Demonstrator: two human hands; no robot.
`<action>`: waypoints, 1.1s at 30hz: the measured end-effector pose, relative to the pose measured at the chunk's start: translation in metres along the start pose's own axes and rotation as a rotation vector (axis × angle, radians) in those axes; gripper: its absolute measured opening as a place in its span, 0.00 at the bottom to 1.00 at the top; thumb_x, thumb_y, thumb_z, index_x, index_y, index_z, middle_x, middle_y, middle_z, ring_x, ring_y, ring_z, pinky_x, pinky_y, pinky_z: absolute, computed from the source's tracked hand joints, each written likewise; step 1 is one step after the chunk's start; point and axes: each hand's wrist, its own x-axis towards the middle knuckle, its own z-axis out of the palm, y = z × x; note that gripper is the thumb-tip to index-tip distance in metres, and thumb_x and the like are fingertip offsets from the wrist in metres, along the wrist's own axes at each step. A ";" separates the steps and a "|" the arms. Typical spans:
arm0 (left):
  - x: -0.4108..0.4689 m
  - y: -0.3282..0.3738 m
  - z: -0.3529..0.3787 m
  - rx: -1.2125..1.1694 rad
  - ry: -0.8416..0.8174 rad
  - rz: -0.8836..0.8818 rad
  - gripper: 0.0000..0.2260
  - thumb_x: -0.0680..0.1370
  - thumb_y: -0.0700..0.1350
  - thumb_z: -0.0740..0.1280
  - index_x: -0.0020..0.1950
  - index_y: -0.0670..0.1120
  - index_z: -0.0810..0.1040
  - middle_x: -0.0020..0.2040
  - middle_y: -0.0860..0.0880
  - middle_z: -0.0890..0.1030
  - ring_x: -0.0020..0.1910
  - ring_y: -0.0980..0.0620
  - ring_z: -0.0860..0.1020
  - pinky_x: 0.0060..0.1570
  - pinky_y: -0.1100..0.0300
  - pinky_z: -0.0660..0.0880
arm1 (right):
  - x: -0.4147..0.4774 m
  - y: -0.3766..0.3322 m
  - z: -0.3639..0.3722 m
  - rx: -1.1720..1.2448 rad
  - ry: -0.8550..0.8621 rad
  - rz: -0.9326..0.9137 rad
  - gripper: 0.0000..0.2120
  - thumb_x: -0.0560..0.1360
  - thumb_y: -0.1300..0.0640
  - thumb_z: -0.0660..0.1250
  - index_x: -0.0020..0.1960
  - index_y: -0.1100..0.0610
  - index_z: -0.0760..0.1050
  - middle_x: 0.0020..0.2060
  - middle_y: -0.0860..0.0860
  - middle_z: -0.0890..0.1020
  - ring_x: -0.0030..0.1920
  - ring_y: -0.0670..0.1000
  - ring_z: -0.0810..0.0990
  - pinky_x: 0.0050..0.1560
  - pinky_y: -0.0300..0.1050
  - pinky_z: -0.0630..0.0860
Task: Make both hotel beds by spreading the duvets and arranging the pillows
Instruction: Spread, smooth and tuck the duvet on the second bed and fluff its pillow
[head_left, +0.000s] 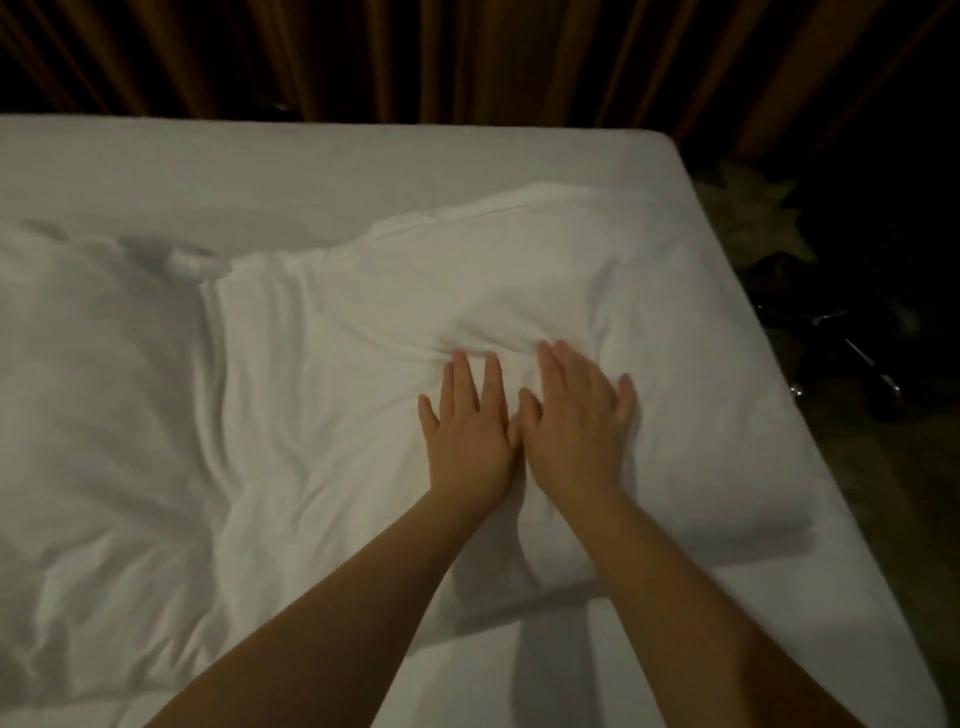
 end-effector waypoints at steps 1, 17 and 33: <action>0.009 0.018 0.002 0.002 0.003 0.011 0.28 0.80 0.59 0.43 0.78 0.50 0.42 0.78 0.42 0.42 0.77 0.46 0.42 0.72 0.43 0.43 | 0.010 0.025 -0.005 0.010 -0.023 0.058 0.25 0.79 0.45 0.57 0.74 0.50 0.63 0.72 0.49 0.68 0.71 0.51 0.65 0.71 0.57 0.52; 0.120 0.158 0.088 0.407 0.045 0.159 0.26 0.78 0.57 0.45 0.76 0.55 0.59 0.78 0.47 0.54 0.77 0.47 0.51 0.70 0.39 0.50 | 0.145 0.255 0.083 0.916 -0.790 0.724 0.58 0.62 0.32 0.72 0.78 0.56 0.46 0.75 0.55 0.60 0.72 0.57 0.64 0.71 0.51 0.62; 0.107 0.135 0.077 0.445 -0.109 0.169 0.30 0.74 0.57 0.37 0.78 0.56 0.47 0.79 0.48 0.47 0.77 0.50 0.45 0.72 0.44 0.44 | 0.124 0.232 0.066 0.923 -0.743 0.663 0.45 0.63 0.31 0.71 0.69 0.61 0.69 0.65 0.58 0.75 0.62 0.58 0.76 0.57 0.46 0.73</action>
